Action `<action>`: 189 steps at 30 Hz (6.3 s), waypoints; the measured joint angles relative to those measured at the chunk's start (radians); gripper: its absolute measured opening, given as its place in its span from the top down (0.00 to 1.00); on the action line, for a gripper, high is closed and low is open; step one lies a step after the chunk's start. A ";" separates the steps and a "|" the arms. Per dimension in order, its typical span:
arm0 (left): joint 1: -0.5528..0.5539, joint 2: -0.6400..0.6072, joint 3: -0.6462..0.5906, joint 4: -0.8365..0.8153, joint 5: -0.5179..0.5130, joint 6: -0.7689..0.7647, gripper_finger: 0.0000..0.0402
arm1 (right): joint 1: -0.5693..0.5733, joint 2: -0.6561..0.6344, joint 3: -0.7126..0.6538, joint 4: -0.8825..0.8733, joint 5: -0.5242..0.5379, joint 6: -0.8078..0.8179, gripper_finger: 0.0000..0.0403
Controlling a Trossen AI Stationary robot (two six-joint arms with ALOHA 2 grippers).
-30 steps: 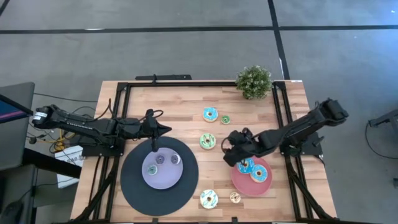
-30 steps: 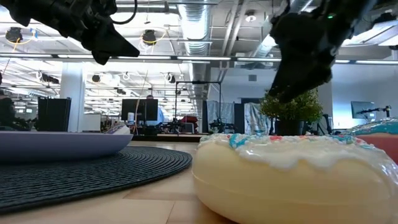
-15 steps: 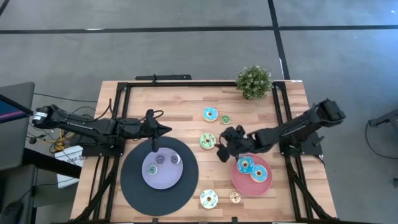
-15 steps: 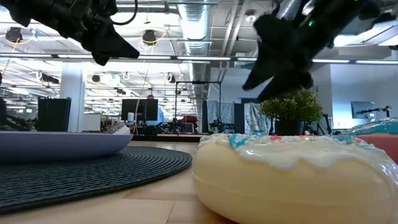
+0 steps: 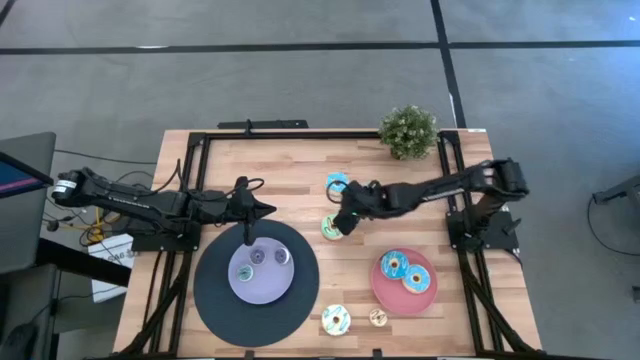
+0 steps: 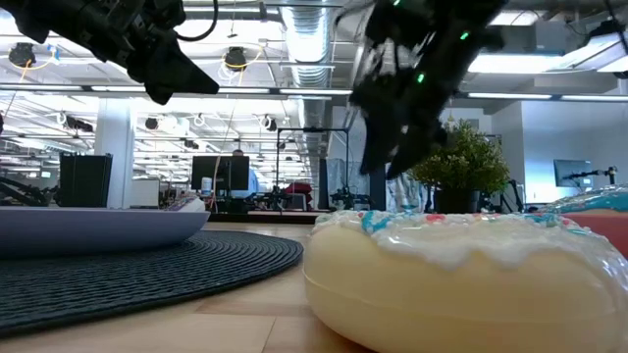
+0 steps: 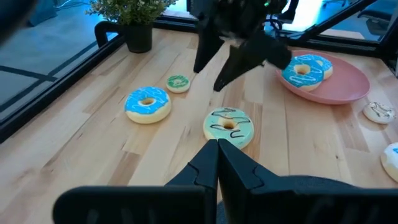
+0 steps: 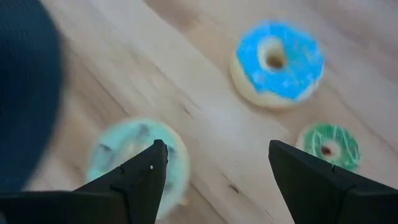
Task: Pick & Place donuts
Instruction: Put the large light green donut on the pink plate, then adjust the large blue donut on the pink plate
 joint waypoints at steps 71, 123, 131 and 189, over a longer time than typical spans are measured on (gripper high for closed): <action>0.001 0.000 0.000 0.004 0.002 -0.007 1.00 | 0.801 0.131 0.094 -0.517 -0.174 1.084 0.73; 0.001 0.000 0.001 0.004 0.002 -0.016 1.00 | 0.709 -0.049 0.068 -0.726 -0.118 1.031 0.50; 0.001 0.000 0.001 0.004 0.002 -0.023 1.00 | 0.648 -0.050 -0.020 -0.611 -0.168 0.952 0.69; 0.001 0.000 0.001 0.004 0.002 -0.034 1.00 | 0.782 -0.174 -0.065 -0.667 -0.249 1.118 0.45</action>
